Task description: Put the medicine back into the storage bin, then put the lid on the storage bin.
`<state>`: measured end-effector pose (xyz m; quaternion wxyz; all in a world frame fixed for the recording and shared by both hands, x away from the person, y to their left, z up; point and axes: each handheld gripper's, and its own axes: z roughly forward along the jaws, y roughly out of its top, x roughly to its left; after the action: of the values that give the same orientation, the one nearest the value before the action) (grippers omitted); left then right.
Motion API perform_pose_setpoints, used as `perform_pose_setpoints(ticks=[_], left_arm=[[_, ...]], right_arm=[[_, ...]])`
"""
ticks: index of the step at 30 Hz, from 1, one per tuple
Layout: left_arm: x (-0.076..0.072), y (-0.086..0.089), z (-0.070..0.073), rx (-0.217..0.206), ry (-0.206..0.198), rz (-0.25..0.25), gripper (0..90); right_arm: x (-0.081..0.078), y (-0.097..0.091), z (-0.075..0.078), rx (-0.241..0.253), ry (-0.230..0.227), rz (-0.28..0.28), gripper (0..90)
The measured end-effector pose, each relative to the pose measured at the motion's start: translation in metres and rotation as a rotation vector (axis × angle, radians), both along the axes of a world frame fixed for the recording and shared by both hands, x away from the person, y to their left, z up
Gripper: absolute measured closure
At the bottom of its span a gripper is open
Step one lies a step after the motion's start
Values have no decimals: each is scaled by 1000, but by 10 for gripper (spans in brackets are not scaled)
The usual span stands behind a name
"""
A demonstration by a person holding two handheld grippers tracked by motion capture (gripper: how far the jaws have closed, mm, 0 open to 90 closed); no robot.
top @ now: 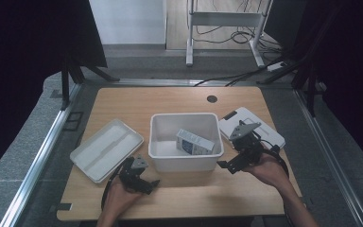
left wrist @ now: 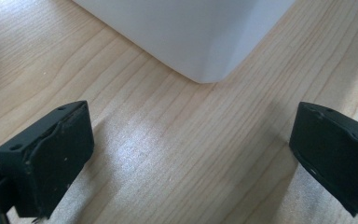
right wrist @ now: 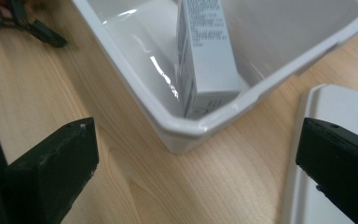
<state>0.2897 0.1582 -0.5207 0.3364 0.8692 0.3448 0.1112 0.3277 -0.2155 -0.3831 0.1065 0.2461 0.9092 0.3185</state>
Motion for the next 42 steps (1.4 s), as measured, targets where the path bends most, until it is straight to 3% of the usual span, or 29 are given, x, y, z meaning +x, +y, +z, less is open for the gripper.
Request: perform_pose_setpoints(ticks=[7, 17, 25, 32, 42], left_arm=[[0, 0, 0, 0, -1, 4, 0], [-1, 0, 0, 1, -2, 6, 0], [-1, 0, 0, -1, -1, 6, 0], [-1, 1, 0, -3, -2, 0, 1], [4, 11, 11, 23, 41, -9, 32]], right_arm=[[-7, -7, -33, 58, -28, -16, 0], [-9, -11, -93, 115, -15, -70, 0], [-11, -10, -134, 89, 7, -71, 0], [-12, -11, -136, 89, -10, -77, 0], [-12, -11, -136, 89, -11, -77, 0]])
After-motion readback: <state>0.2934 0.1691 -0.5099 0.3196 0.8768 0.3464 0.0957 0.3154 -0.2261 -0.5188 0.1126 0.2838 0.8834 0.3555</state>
